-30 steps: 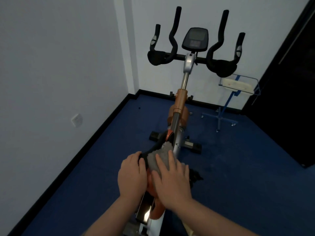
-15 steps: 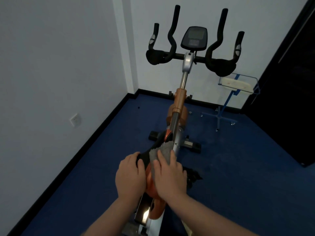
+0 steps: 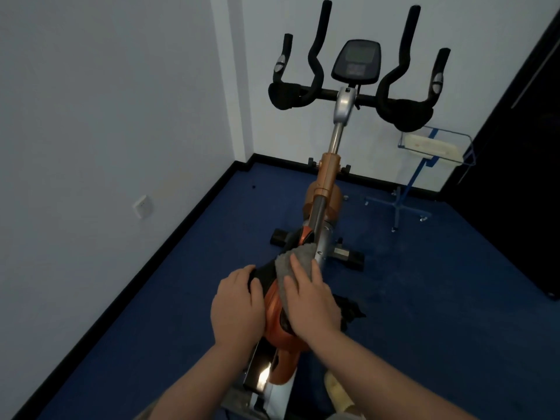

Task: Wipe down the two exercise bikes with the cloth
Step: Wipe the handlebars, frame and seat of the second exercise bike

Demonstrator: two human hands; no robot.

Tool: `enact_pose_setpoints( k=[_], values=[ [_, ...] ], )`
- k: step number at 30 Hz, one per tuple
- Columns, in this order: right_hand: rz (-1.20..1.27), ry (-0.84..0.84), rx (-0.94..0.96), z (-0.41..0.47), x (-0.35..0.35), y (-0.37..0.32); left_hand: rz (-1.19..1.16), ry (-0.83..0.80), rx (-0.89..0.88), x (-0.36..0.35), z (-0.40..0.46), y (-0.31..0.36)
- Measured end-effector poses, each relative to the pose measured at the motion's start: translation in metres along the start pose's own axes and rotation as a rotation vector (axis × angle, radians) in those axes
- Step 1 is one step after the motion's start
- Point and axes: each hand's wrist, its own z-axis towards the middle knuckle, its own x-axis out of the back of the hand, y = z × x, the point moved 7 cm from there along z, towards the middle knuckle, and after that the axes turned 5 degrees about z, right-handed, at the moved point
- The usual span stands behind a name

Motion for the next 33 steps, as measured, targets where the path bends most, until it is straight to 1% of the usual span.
enact_pose_setpoints(
  k=[2, 6, 10, 13, 15, 16, 19, 22, 24, 27, 29, 31, 33],
  values=[
    [-0.010, 0.014, -0.006, -0.014, -0.005, 0.005, 0.004, 0.001, -0.003, 0.000, -0.001, 0.000],
    [-0.070, 0.013, 0.064, -0.052, -0.025, 0.009, 0.012, 0.015, -0.013, 0.001, 0.000, 0.001],
    [0.027, 0.039, -0.029, -0.017, -0.011, 0.011, 0.015, 0.030, 0.000, 0.001, 0.001, -0.001],
    [0.189, -0.040, -0.127, 0.014, -0.001, 0.014, 0.017, 0.030, 0.001, 0.000, 0.000, -0.002],
    [0.211, -0.051, -0.139, 0.010, 0.000, 0.016, 0.014, 0.026, 0.004, 0.000, -0.001, -0.002],
    [0.180, -0.047, -0.116, 0.001, -0.003, 0.016, 0.011, 0.024, 0.006, 0.000, -0.002, -0.001],
    [-0.015, -0.015, 0.005, -0.033, -0.015, 0.011, 0.007, 0.032, 0.012, 0.000, -0.001, -0.001],
    [-0.131, -0.008, 0.039, -0.024, -0.015, 0.006, 0.006, 0.047, 0.015, 0.001, 0.000, -0.001],
    [-0.134, -0.026, 0.026, 0.004, -0.011, 0.001, 0.011, 0.057, 0.018, 0.000, -0.001, -0.002],
    [0.001, -0.080, -0.046, 0.043, -0.004, -0.008, 0.011, 0.059, 0.030, -0.001, -0.002, -0.003],
    [0.037, -0.113, -0.042, 0.049, -0.004, -0.007, 0.006, 0.054, 0.032, -0.001, -0.003, -0.003],
    [-0.036, -0.152, 0.041, 0.033, -0.012, 0.001, 0.003, 0.062, 0.040, 0.001, -0.005, -0.001],
    [-0.143, -0.170, 0.173, 0.009, -0.018, 0.005, 0.001, 0.088, 0.061, 0.004, -0.006, -0.001]
  ],
)
